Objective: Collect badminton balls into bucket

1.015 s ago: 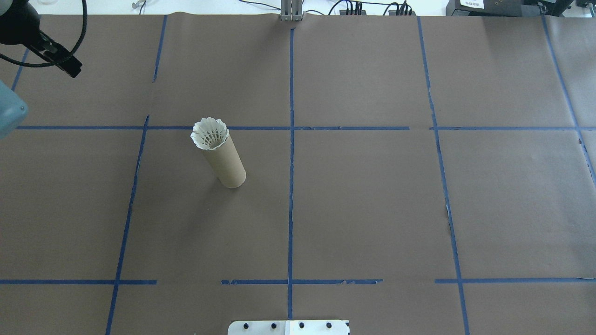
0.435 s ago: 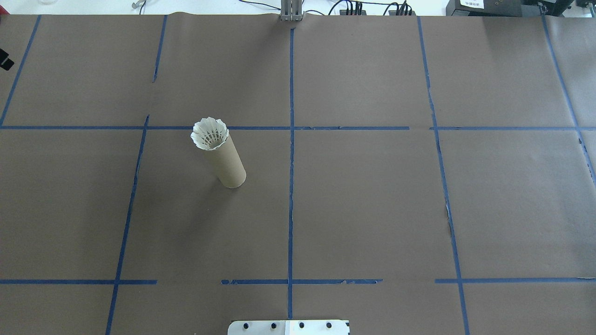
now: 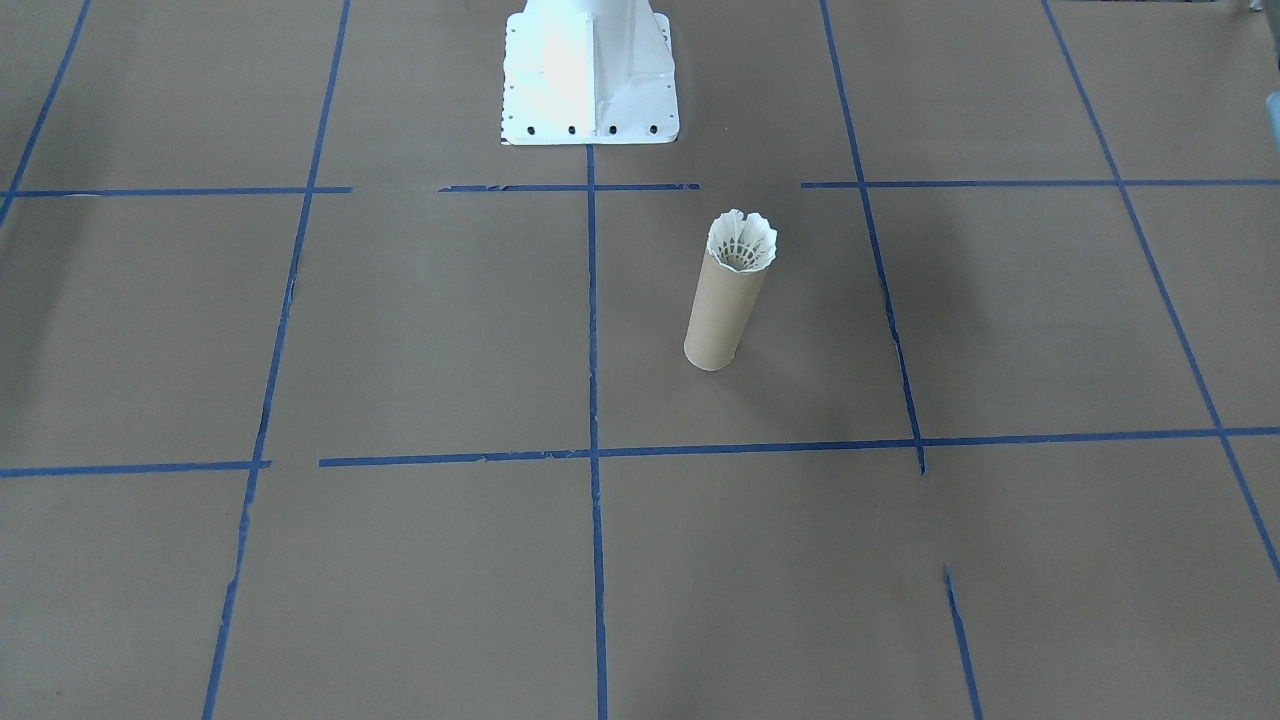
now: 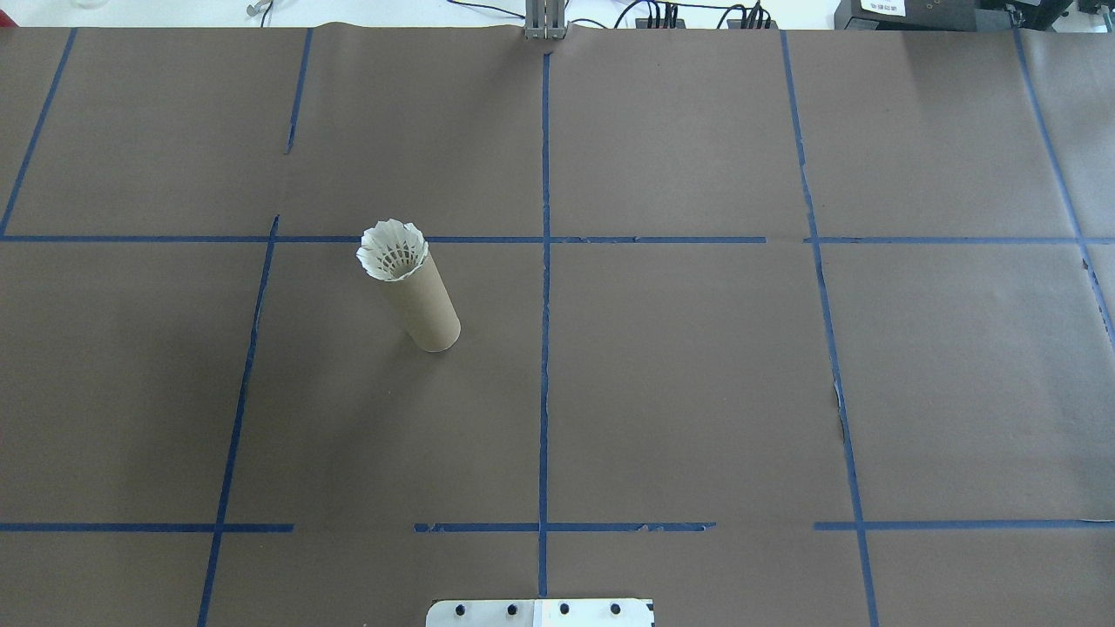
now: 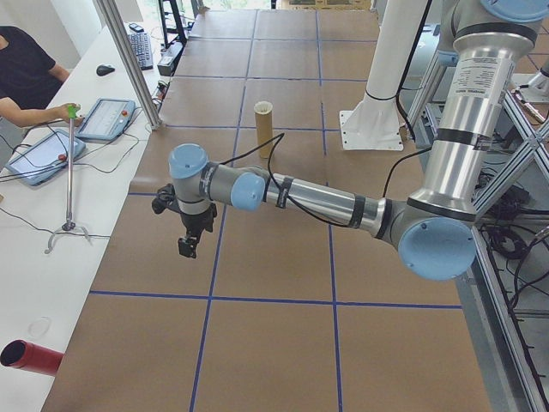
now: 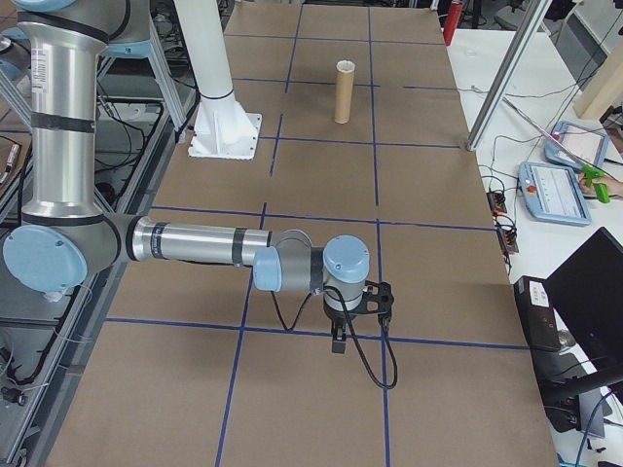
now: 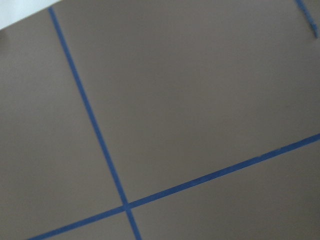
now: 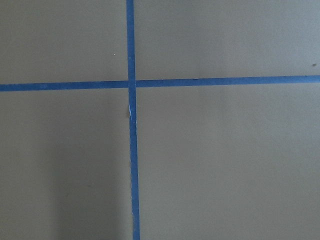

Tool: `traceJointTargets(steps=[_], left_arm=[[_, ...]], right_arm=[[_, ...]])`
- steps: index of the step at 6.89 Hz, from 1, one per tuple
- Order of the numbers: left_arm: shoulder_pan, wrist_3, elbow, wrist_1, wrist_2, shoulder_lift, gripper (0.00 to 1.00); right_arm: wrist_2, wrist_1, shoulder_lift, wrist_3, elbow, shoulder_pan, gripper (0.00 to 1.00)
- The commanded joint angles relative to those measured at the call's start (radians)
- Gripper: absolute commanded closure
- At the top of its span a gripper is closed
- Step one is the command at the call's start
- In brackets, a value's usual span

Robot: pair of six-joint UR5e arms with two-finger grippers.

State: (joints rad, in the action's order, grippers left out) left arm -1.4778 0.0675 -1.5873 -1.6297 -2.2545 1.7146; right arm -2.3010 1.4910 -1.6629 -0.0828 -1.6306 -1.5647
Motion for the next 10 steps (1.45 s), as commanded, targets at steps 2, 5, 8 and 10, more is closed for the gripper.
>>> traceJointTargets(steps=[2, 5, 8, 10], left_arm=[[-0.101, -0.014, 0.056, -0.065, -0.088, -0.142, 0.0], [-0.101, -0.029, 0.072, -0.043, -0.082, -0.15, 0.0], [-0.101, -0.015, -0.037, 0.18, -0.088, -0.147, 0.0], [-0.099, -0.012, -0.046, 0.165, -0.091, -0.145, 0.0]], right_arm=[[0.0, 0.0, 0.0, 0.0, 0.0, 0.0, 0.0], [0.0, 0.0, 0.0, 0.0, 0.0, 0.0, 0.0], [0.0, 0.0, 0.0, 0.0, 0.0, 0.0, 0.0], [0.0, 0.0, -0.001, 0.0, 0.0, 0.0, 0.0]])
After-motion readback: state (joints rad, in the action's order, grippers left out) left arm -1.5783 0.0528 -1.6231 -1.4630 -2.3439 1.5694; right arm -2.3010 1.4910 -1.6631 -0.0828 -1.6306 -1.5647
